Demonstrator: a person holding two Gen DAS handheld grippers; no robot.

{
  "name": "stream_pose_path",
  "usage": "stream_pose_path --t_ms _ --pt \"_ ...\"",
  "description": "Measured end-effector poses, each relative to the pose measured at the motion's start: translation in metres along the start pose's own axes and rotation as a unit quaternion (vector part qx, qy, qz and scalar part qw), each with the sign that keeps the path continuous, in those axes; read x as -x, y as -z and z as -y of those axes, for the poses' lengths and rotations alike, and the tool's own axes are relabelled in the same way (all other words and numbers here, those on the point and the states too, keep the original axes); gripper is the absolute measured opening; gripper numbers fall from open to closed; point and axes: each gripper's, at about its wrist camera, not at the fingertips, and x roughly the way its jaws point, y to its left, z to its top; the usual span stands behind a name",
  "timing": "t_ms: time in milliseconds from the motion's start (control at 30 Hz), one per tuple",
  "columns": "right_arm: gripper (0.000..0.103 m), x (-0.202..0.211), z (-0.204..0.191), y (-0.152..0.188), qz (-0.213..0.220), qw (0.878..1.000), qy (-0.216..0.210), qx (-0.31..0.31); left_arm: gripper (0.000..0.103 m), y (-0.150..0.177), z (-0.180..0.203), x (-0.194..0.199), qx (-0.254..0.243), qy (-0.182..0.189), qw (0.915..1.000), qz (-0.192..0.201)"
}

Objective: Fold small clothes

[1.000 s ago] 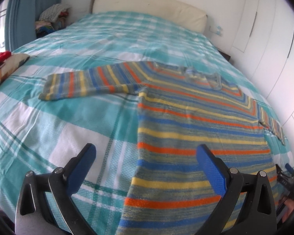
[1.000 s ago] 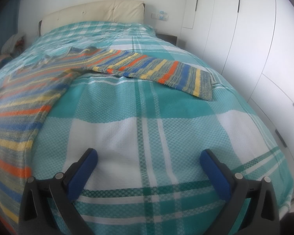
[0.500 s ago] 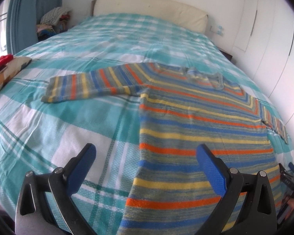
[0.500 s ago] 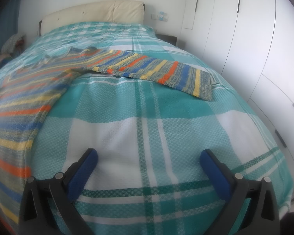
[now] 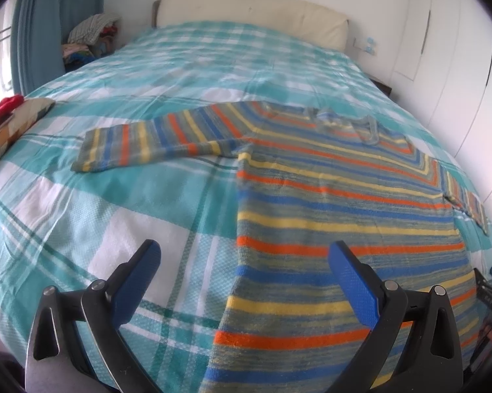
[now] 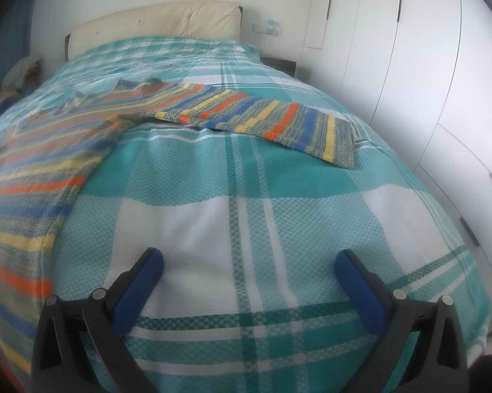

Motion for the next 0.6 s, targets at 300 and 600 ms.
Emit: stream_pose_path --t_ms 300,600 --pt "0.103 0.0001 -0.0001 0.0003 0.001 1.0 0.0 0.0 0.102 0.0005 -0.0007 -0.0034 -0.001 -0.005 1.0 -0.004" --pt "0.103 0.0009 0.0002 -0.0011 0.005 1.0 0.001 -0.001 0.102 -0.0016 -0.0064 0.002 0.005 -0.004 1.0 0.005"
